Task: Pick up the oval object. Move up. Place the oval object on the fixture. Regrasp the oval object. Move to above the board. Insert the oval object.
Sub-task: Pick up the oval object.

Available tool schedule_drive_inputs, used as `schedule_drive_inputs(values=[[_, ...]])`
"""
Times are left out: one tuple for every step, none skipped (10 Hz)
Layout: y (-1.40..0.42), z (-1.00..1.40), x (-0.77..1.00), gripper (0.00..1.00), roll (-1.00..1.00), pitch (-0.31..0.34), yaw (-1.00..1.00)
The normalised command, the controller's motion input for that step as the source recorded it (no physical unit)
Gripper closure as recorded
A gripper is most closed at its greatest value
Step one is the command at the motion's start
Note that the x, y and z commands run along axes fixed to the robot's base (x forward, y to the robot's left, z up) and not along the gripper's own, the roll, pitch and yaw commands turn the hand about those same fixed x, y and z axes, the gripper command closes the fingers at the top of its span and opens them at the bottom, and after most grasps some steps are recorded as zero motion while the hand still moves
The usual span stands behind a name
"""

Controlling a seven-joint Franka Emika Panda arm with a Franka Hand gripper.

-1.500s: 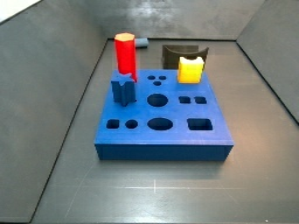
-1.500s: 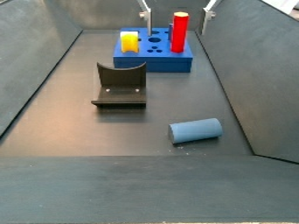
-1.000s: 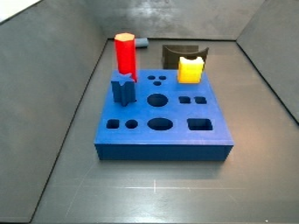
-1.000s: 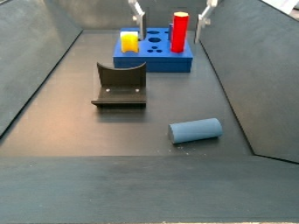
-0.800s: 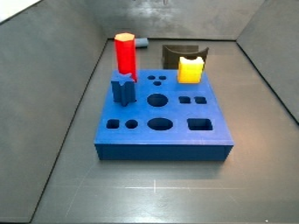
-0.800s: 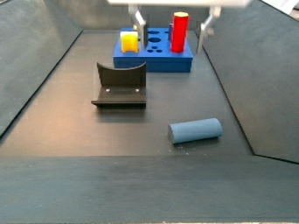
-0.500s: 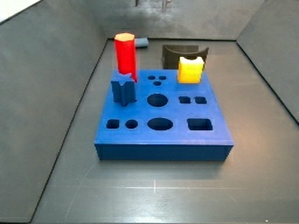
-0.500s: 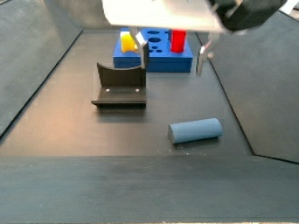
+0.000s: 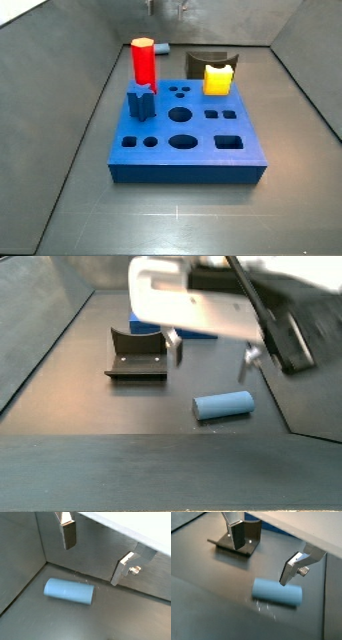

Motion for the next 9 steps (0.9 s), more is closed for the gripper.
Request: schedule_drive_inputs(values=[[0.00, -0.49, 0.00, 0.00, -0.05, -0.093, -1.00], [0.00, -0.54, 0.00, 0.00, -0.03, -0.116, -1.00], [0.00, -0.54, 0.00, 0.00, -0.03, -0.107, -1.00], [-0.01, -0.67, -0.08, 0.00, -0.06, -0.189, -1.00], [0.00, -0.63, -0.29, 0.00, -0.22, -0.143, -0.80], [-0.01, -0.45, -0.29, 0.00, -0.32, -0.199, -0.74], [-0.09, -0.06, -0.25, 0.00, -0.50, -0.259, -0.59], [-0.11, 0.00, -0.23, 0.00, -0.50, -0.230, -0.51], [0.00, -0.18, -0.16, 0.00, -0.46, -0.240, -0.53]])
